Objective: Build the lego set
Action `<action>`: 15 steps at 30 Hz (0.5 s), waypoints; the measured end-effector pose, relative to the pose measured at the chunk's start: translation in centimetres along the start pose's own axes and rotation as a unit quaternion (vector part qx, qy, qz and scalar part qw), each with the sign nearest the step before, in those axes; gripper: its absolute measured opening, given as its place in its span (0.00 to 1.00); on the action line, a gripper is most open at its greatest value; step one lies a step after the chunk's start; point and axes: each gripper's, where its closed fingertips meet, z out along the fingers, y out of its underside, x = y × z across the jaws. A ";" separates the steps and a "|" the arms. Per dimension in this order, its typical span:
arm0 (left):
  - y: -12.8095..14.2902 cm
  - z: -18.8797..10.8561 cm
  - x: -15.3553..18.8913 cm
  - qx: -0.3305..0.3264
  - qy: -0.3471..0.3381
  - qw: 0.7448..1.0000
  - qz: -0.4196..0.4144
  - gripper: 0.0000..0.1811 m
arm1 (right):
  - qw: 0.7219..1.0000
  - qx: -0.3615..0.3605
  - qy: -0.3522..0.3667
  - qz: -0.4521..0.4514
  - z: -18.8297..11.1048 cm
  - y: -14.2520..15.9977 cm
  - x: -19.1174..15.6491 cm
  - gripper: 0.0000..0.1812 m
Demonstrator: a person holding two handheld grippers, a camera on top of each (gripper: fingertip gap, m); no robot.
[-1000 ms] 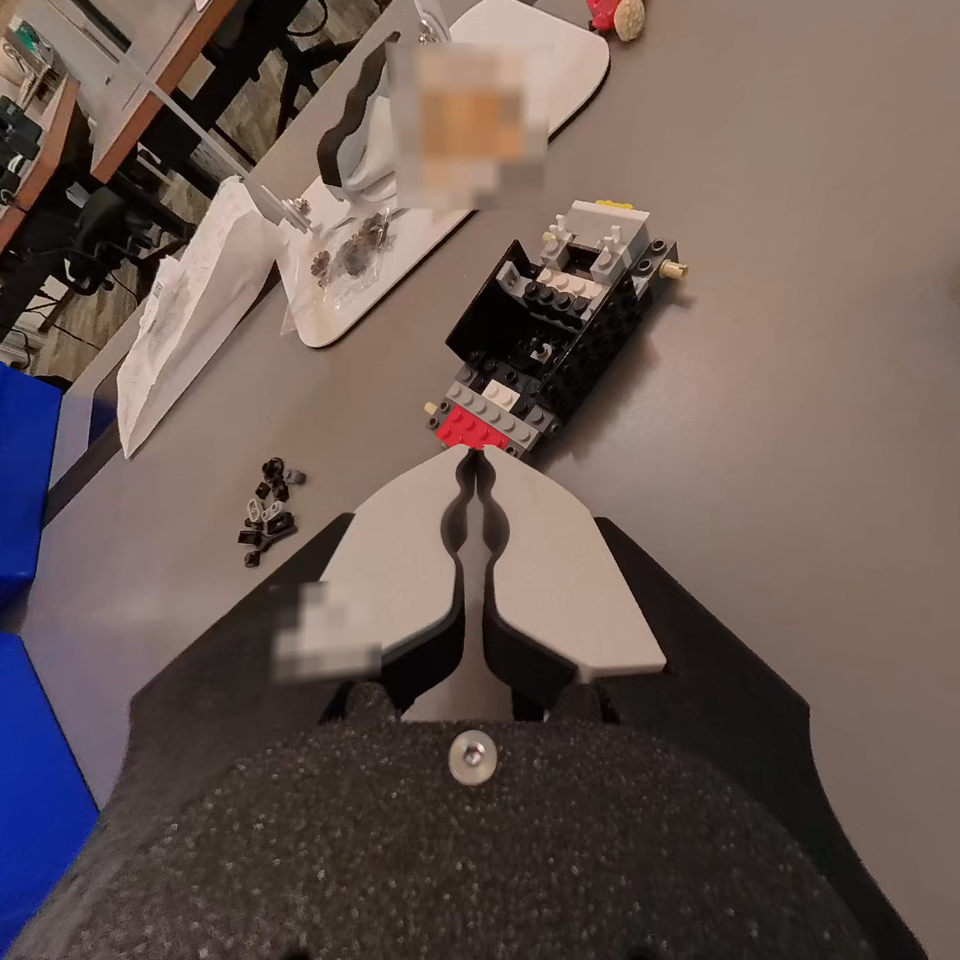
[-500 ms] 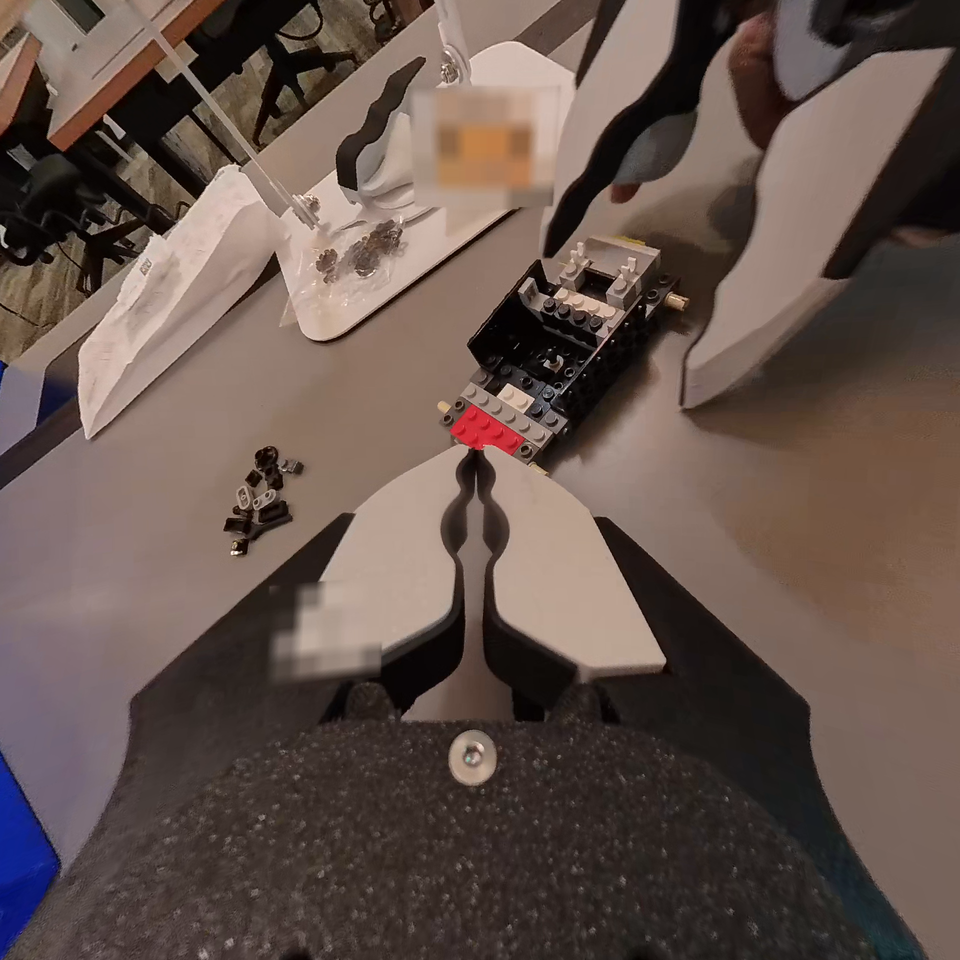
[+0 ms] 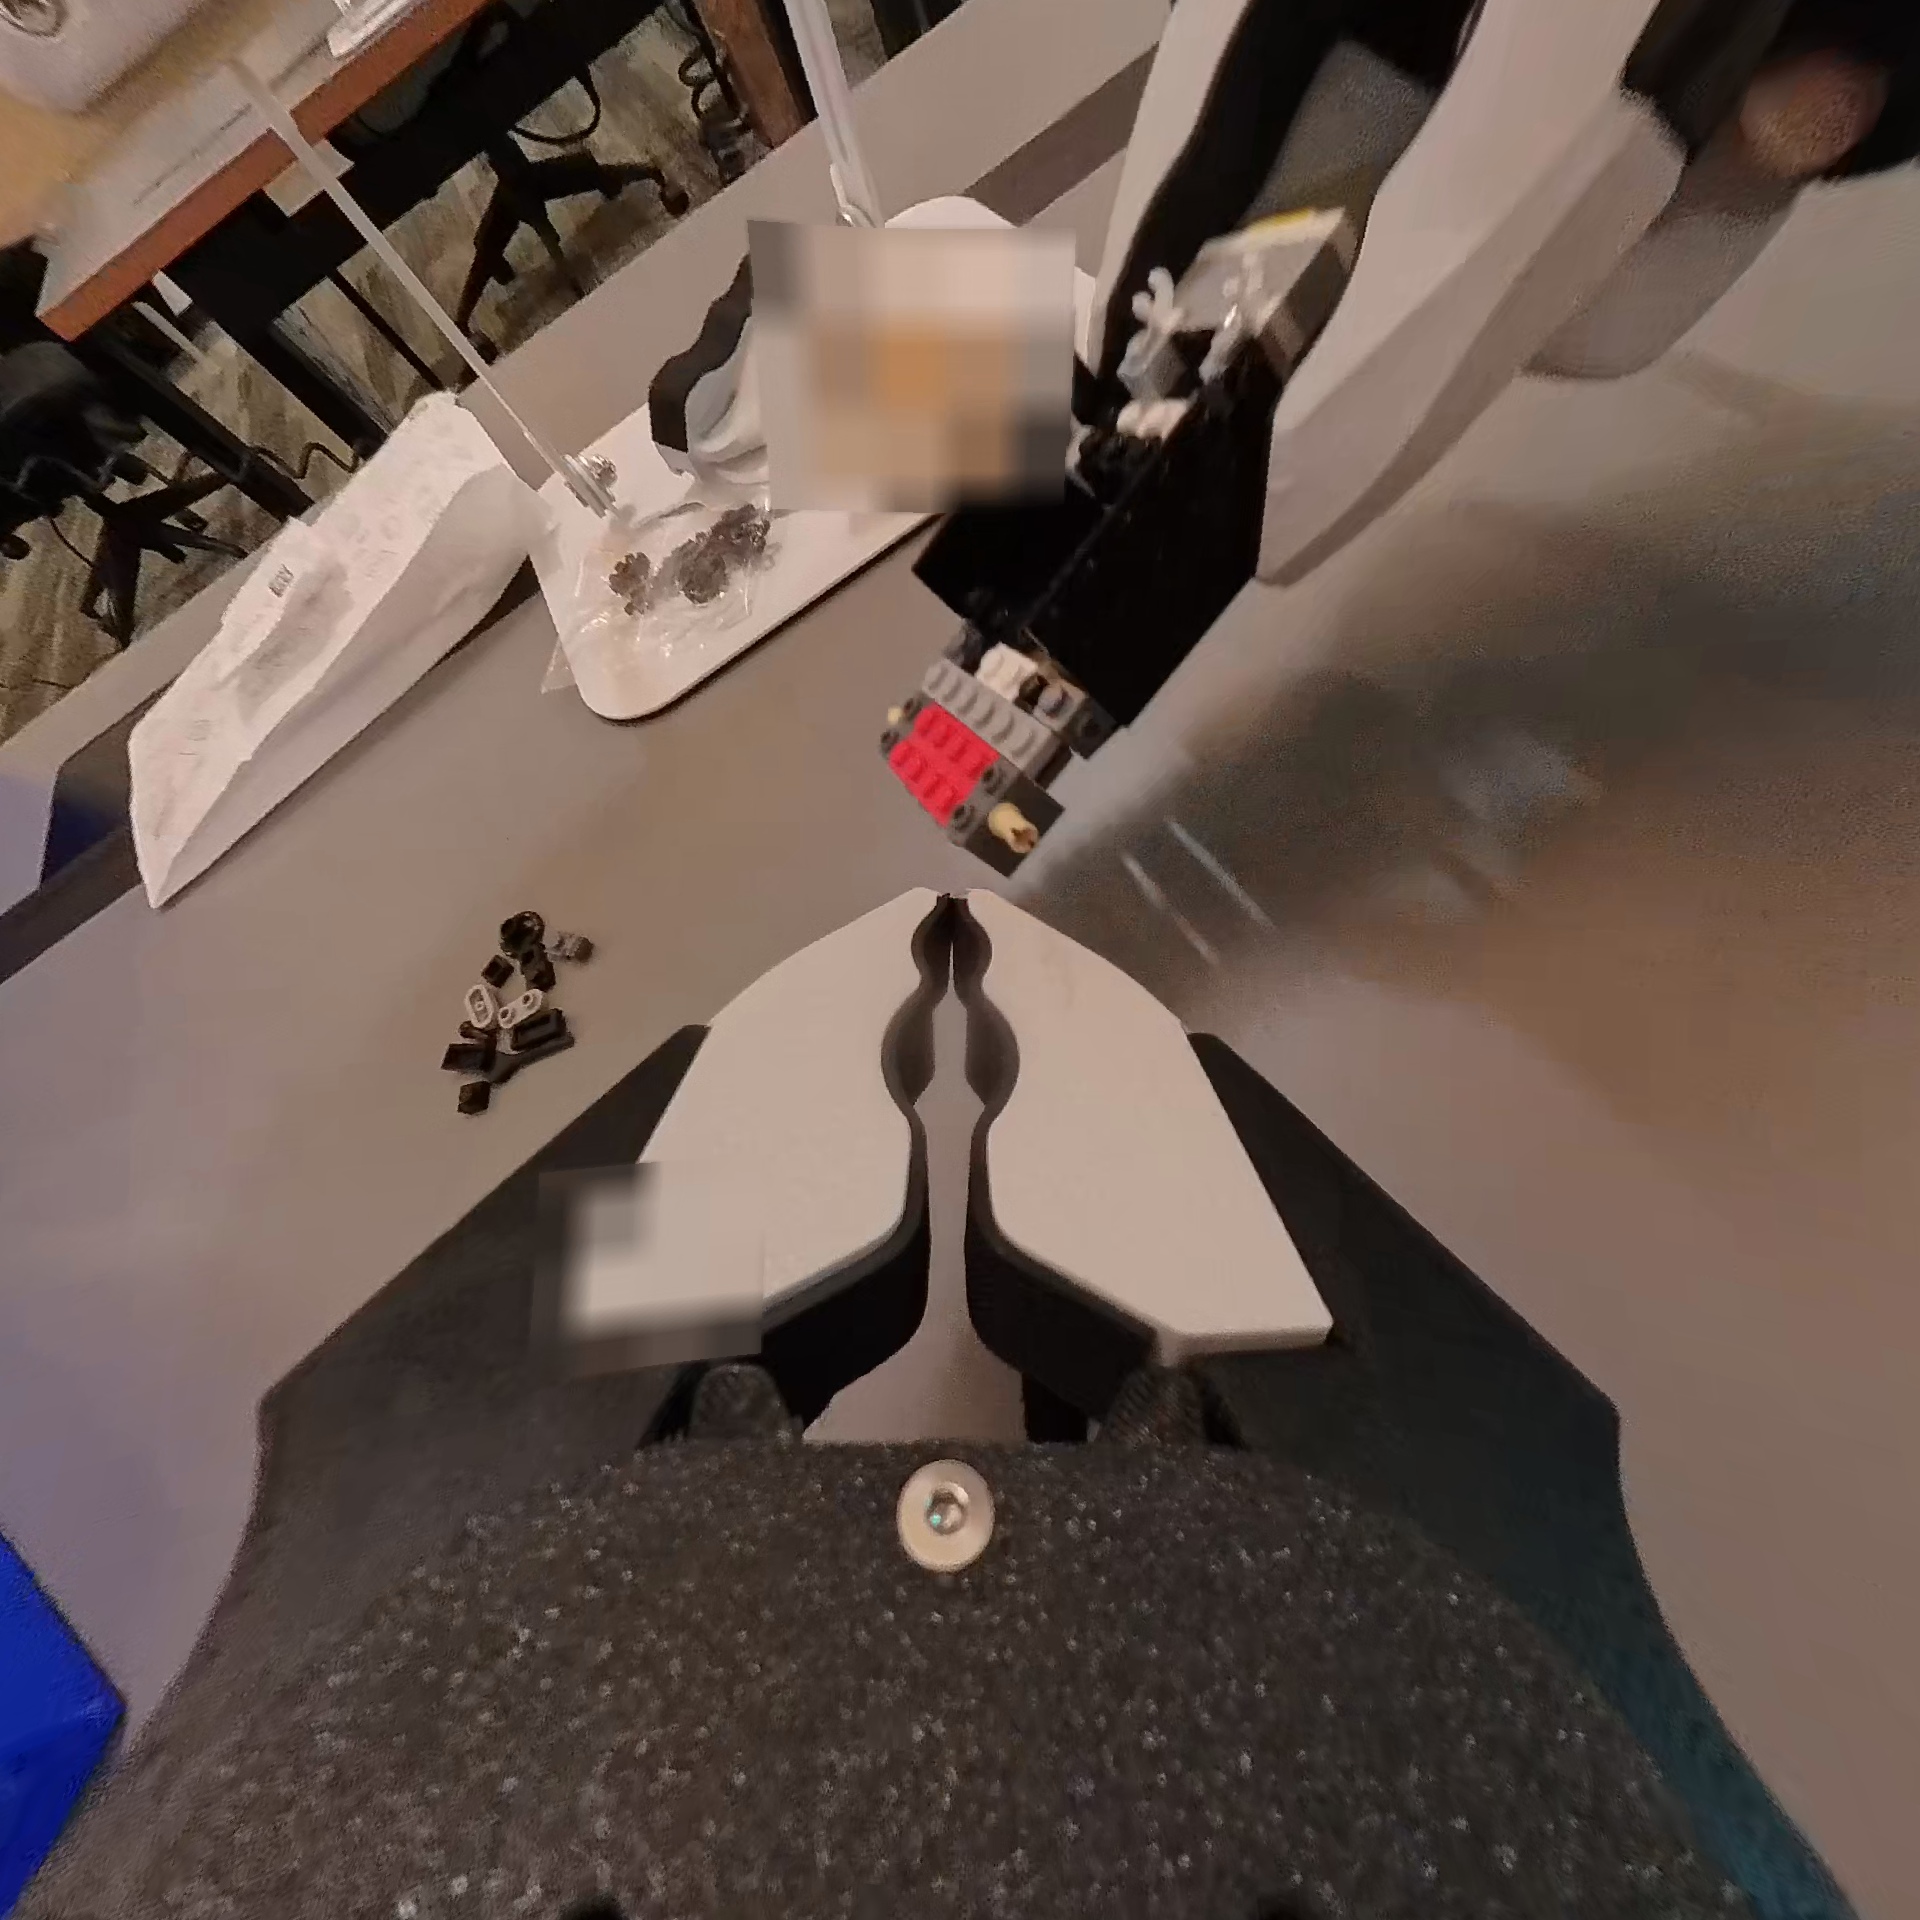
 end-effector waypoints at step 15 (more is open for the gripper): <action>-1.1 -1.6 -0.7 0.022 -0.019 0.999 0.016 0.00 | 0.991 0.071 -0.040 0.107 -2.7 -5.4 -6.3 0.32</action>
